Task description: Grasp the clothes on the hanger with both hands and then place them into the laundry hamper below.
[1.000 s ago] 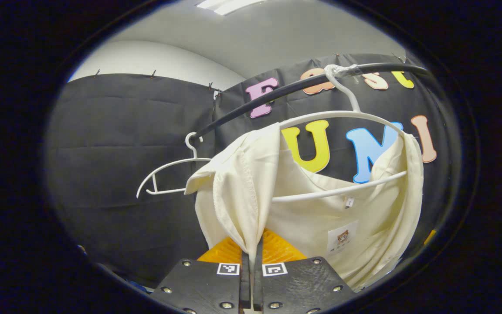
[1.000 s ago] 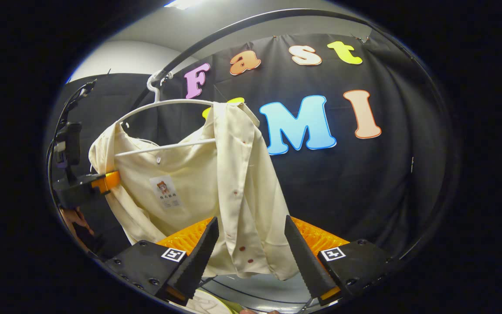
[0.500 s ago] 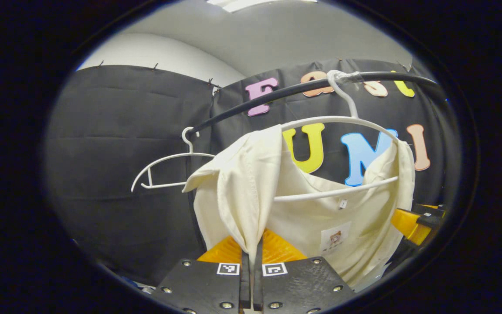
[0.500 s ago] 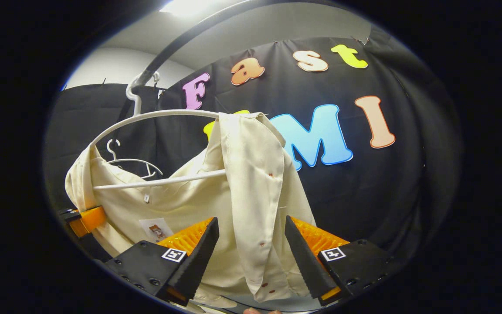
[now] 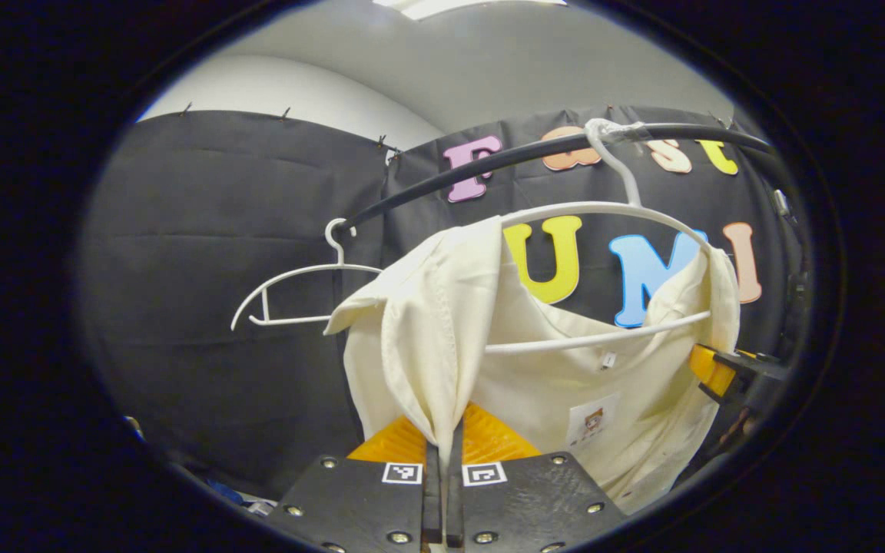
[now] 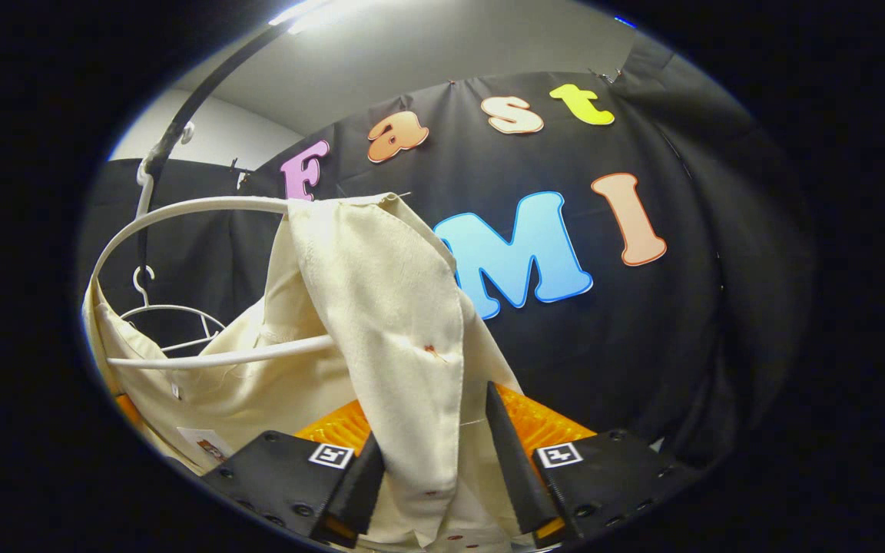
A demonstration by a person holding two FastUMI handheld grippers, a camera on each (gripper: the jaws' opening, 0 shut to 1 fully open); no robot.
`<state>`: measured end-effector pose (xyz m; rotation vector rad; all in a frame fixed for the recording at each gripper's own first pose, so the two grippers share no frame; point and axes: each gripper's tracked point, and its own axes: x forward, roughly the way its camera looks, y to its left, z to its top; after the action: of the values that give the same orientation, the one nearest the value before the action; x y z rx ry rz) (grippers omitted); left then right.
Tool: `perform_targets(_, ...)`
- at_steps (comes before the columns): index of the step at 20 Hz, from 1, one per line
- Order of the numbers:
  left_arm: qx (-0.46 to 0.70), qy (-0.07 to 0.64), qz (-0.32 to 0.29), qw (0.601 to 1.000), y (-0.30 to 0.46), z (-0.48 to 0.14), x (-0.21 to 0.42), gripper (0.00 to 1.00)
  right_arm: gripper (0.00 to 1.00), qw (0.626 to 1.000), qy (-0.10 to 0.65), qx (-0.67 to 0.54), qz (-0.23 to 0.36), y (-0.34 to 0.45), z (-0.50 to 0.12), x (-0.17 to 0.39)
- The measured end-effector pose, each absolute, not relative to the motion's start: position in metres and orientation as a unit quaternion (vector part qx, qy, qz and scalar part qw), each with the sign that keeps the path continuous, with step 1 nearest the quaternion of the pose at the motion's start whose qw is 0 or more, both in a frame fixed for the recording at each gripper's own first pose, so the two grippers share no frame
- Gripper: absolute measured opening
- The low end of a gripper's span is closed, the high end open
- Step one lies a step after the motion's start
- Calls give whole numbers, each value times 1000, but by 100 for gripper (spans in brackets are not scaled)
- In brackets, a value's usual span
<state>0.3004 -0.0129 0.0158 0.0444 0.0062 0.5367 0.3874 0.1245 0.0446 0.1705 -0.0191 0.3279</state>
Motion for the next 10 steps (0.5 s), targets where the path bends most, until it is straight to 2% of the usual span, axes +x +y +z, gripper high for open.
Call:
perform_targets(2, 20, -2, 264, 964, -14, 16, 300, 4, 33, 982, -11, 99, 161, 122, 47, 390)
perform_targets(4, 16, -8, 263, 965, -14, 14, 297, 4, 12, 977, -10, 123, 174, 122, 51, 387)
perform_targets(6, 11, -14, 264, 964, -11, 20, 291, 4, 0, 973, -10, 134, 190, 123, 53, 384)
perform_targets(8, 4, -22, 269, 963, -5, 26, 287, 4, 4, 974, -22, 133, 181, 108, 61, 385)
perform_targets(9, 0, -24, 273, 962, -1, 26, 286, 4, 0, 974, -29, 142, 174, 102, 66, 385)
perform_targets(10, -7, -26, 278, 960, 4, 28, 284, 4, 4, 974, -34, 150, 168, 97, 71, 387)
